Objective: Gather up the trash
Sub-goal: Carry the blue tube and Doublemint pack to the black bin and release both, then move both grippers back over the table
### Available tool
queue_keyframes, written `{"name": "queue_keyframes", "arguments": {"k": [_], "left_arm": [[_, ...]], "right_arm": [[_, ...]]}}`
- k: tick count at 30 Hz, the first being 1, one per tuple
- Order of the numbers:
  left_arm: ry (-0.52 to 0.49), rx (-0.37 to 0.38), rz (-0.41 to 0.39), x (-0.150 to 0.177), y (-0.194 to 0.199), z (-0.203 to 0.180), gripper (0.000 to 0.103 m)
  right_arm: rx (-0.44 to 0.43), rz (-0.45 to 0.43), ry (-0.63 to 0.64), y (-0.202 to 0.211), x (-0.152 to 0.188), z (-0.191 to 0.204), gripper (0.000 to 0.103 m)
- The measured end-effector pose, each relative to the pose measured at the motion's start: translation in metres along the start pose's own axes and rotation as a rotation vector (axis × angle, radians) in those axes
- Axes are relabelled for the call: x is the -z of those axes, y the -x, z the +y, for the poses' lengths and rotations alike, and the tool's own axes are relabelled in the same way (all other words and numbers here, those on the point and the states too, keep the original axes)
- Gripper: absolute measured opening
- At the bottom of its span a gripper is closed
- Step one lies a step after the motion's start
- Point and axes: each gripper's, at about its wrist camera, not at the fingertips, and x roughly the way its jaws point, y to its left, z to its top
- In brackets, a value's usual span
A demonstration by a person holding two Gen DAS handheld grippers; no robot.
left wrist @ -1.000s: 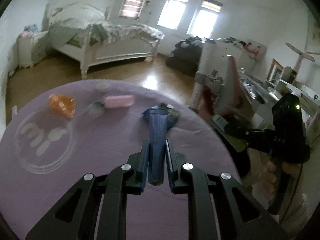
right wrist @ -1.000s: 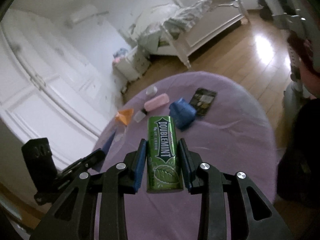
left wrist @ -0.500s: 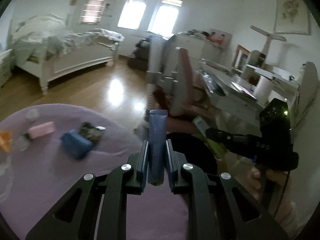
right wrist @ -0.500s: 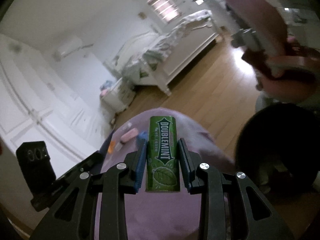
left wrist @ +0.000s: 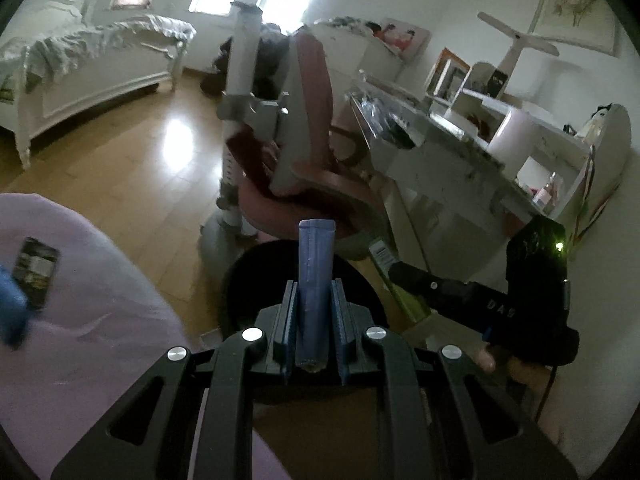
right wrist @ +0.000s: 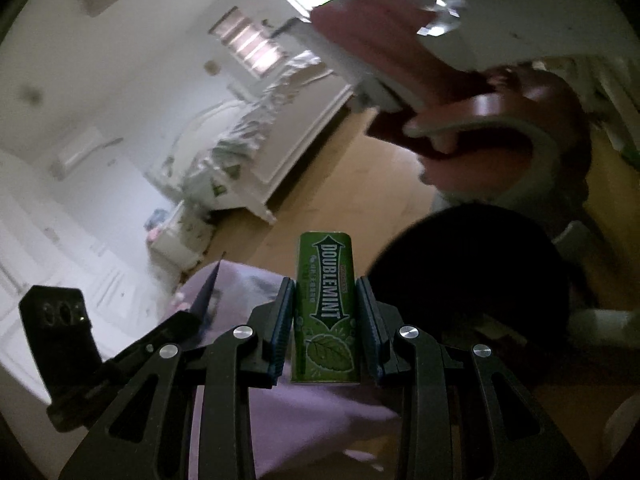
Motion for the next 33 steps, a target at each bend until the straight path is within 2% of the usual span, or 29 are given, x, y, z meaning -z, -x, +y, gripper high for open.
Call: {"name": "queue_keyframes", "arguments": {"k": [10, 25, 29, 30, 31, 32, 33], "left_arm": [[-0.005, 0.030, 0.095, 0.006, -0.055, -0.006, 0.018], [0.010, 0.032, 0.183, 0.014, -0.099, -0.003, 0.018], [0.017, 0.009, 0.211, 0.013, -0.108, -0.003, 0.021], [0.033, 0.002, 0.221, 0.013, -0.110, -0.001, 0.024], [0.046, -0.005, 0.227, 0.013, -0.110, 0.000, 0.038], [0.058, -0.011, 0.224, 0.013, -0.109, 0.001, 0.058], [0.062, -0.019, 0.207, 0.012, -0.105, 0.001, 0.065]], "right_arm": [[0.042, 0.026, -0.091, -0.015, 0.009, -0.047, 0.032], [0.085, 0.056, -0.142, -0.041, 0.012, -0.077, 0.032], [0.092, 0.063, -0.156, -0.046, 0.010, -0.078, 0.032], [0.094, 0.066, -0.161, -0.046, 0.010, -0.079, 0.032], [0.096, 0.069, -0.167, -0.047, 0.009, -0.080, 0.032], [0.091, 0.070, -0.170, -0.046, 0.009, -0.081, 0.036], [0.082, 0.064, -0.173, -0.044, 0.008, -0.080, 0.041]]}}
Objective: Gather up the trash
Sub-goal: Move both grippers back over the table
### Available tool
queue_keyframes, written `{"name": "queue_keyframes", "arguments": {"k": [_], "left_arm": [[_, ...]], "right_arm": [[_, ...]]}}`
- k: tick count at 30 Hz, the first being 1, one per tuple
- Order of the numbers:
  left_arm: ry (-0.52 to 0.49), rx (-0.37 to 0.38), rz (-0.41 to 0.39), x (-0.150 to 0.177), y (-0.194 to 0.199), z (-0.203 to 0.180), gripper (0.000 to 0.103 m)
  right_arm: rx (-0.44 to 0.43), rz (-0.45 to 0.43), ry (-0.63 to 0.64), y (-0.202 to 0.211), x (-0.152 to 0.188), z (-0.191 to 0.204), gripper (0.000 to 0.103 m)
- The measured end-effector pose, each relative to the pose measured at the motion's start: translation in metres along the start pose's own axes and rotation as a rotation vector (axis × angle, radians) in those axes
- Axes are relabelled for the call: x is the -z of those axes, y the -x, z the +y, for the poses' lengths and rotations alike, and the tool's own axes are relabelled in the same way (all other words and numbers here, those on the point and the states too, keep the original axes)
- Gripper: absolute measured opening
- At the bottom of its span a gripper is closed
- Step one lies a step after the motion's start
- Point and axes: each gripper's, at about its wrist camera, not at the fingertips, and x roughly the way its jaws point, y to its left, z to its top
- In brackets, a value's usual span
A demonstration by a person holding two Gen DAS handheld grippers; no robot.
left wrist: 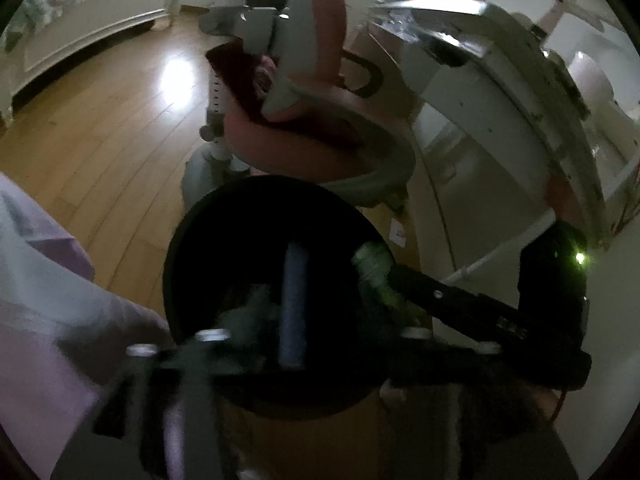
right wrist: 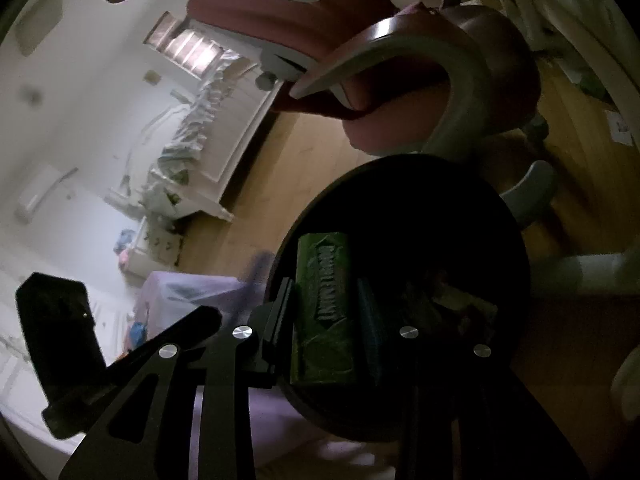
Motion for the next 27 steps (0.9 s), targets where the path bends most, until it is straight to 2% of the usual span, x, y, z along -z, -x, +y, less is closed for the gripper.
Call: {"name": "queue_keyframes", "arguments": {"k": [1, 2, 3, 11, 15, 18, 20, 22, 27], "left_arm": [[-0.002, -0.007, -0.017, 0.001, 0.004, -0.001, 0.073], [-0.008, -0.015, -0.033, 0.001, 0.009, -0.002, 0.077], [-0.009, -0.021, -0.042, 0.001, 0.013, -0.002, 0.079], [0.024, -0.013, -0.144, 0.006, 0.068, 0.008, 0.081], [0.052, -0.053, -0.214, 0.012, 0.106, 0.024, 0.088], [0.072, -0.123, -0.274, 0.023, 0.144, 0.046, 0.089], [0.104, -0.197, -0.322, 0.033, 0.176, 0.071, 0.091], [0.144, -0.259, -0.354, 0.041, 0.202, 0.096, 0.092], [0.290, -0.451, -0.437, 0.074, 0.277, 0.183, 0.095]], "right_arm": [[-0.007, -0.009, 0.000, 0.002, 0.001, -0.001, 0.052], [-0.010, -0.027, 0.005, 0.007, 0.001, 0.002, 0.060], [-0.010, -0.035, 0.011, 0.010, 0.001, 0.003, 0.062], [-0.023, -0.035, 0.065, 0.019, 0.004, 0.031, 0.063], [-0.039, -0.011, 0.130, 0.017, 0.013, 0.063, 0.063], [-0.058, 0.018, 0.187, 0.012, 0.023, 0.093, 0.063], [-0.080, 0.055, 0.244, 0.004, 0.033, 0.120, 0.064], [-0.107, 0.084, 0.297, -0.004, 0.043, 0.148, 0.071], [-0.177, 0.153, 0.445, -0.030, 0.069, 0.226, 0.077]]}}
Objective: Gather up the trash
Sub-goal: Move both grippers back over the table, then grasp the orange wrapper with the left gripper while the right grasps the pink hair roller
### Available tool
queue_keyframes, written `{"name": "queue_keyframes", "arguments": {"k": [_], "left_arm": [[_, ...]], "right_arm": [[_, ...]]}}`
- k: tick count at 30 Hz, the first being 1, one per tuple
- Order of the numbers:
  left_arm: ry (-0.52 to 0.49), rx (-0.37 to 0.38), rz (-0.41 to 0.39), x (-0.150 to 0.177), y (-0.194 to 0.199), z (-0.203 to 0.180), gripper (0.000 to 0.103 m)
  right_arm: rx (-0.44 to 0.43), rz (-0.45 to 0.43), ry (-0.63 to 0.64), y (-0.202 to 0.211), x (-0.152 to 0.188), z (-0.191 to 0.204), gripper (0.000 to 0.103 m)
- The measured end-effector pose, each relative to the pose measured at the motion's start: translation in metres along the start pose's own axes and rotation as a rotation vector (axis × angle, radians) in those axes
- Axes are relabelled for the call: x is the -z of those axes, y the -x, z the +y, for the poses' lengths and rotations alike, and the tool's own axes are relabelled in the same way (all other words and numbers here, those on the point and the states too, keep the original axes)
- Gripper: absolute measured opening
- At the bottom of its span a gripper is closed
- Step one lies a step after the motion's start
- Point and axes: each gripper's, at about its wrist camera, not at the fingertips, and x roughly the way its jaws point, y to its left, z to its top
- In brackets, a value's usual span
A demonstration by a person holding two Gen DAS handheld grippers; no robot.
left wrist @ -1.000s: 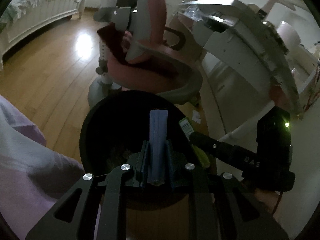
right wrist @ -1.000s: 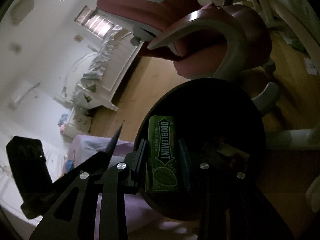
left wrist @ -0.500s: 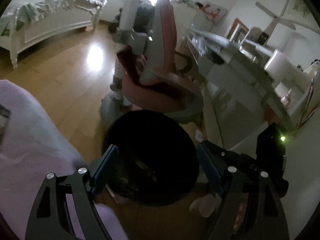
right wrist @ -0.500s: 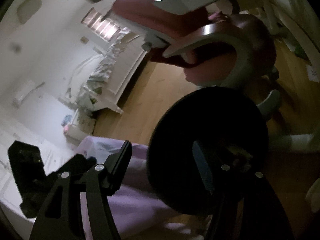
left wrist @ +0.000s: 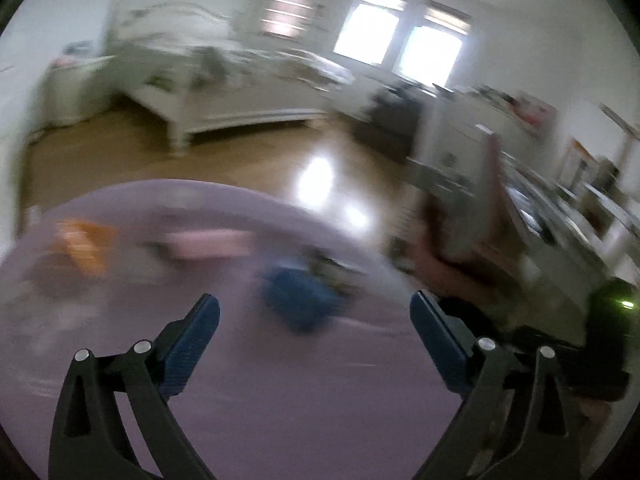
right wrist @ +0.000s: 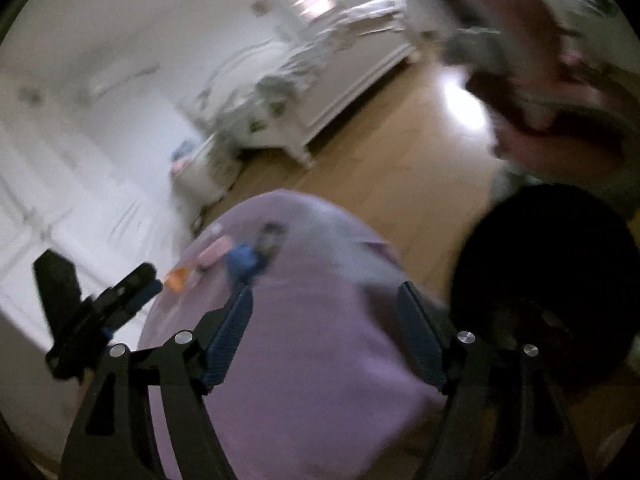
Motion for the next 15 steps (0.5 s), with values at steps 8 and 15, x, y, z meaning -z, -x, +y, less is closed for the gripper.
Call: {"name": "queue_keyframes", "arguments": {"k": [8, 15], "left_arm": [[0.110, -0.166, 0.001, -0.031, -0.002, 0.139, 0.094], [0.129, -0.158, 0.100, -0.044, -0.046, 0.186, 0.086]], "right_arm": [[-0.083, 0.102, 0.224, -0.101, -0.035, 0.134, 0.084], [0.081, 0.197, 0.359, -0.226, -0.049, 0.197, 0.084]]}}
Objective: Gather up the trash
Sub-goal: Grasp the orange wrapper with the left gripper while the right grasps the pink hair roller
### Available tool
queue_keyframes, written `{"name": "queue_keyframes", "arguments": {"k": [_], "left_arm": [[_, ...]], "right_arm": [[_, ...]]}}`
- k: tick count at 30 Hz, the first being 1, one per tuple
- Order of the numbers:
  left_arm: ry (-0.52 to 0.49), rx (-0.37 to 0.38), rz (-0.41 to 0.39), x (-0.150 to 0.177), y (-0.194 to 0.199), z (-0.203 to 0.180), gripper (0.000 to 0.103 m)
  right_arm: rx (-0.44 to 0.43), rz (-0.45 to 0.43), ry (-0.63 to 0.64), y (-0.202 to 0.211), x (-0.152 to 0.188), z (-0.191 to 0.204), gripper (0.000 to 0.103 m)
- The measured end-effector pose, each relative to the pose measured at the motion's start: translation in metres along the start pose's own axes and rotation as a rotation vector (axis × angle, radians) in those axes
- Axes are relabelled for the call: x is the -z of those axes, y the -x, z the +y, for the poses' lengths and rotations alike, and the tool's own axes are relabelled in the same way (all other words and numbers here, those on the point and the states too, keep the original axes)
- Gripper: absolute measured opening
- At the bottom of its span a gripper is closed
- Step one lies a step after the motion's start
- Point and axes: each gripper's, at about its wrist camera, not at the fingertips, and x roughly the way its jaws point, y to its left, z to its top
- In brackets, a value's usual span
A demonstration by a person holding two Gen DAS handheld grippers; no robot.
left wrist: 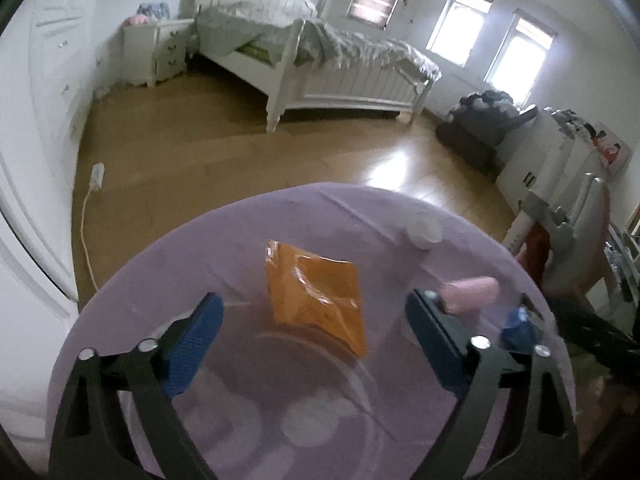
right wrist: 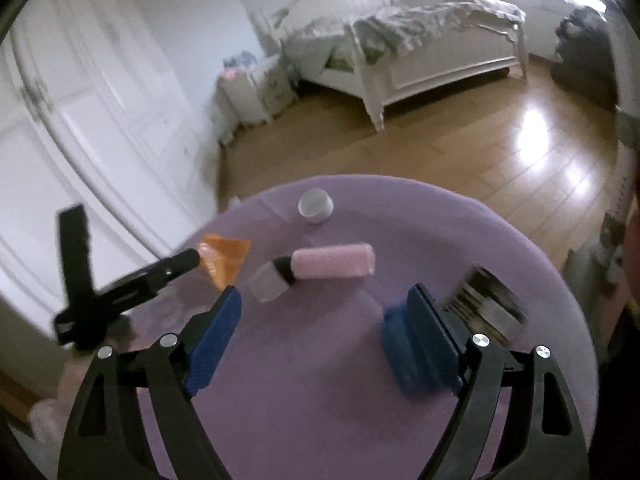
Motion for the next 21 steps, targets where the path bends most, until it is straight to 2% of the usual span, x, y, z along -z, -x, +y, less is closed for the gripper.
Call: {"name": "queue_keyframes", "arguments": {"k": [2, 4, 6, 8, 9, 10, 11, 15, 17, 21], "left_arm": [[0.012, 0.019, 0.024, -0.002, -0.009, 0.006, 0.073], [0.008, 0.018, 0.033, 0.000, -0.014, 0.007, 0.070], [-0.024, 0.011, 0.025, 0.001, -0.014, 0.003, 0.069], [-0.046, 0.010, 0.025, 0.002, -0.017, 0.001, 0.052], [-0.053, 0.007, 0.026, 0.003, -0.016, 0.001, 0.046], [-0.048, 0.019, 0.029, 0.003, -0.017, 0.003, 0.035], [-0.040, 0.032, 0.030, 0.004, -0.016, 0.003, 0.035], [-0.029, 0.056, 0.029, 0.011, -0.010, 0.004, 0.029], [-0.024, 0.069, 0.026, 0.013, -0.007, 0.003, 0.025], [-0.013, 0.100, -0.015, 0.028, 0.024, -0.003, 0.025]], "right_arm": [[0.052, 0.033, 0.018, -0.028, -0.007, 0.008, 0.084], [0.092, 0.069, 0.026, -0.053, -0.010, 0.012, 0.084], [0.097, 0.107, 0.023, -0.075, -0.011, 0.012, 0.084], [0.103, 0.120, 0.023, -0.088, -0.011, 0.012, 0.084], [0.111, 0.106, 0.034, -0.089, -0.012, 0.014, 0.084], [0.123, 0.096, 0.040, -0.089, -0.012, 0.014, 0.078], [0.125, 0.095, 0.042, -0.091, -0.012, 0.014, 0.074], [0.080, 0.086, 0.021, -0.087, -0.009, 0.009, 0.074], [0.034, 0.068, -0.010, -0.073, -0.004, 0.001, 0.074], [-0.067, 0.001, -0.067, -0.031, 0.007, -0.007, 0.074]]}}
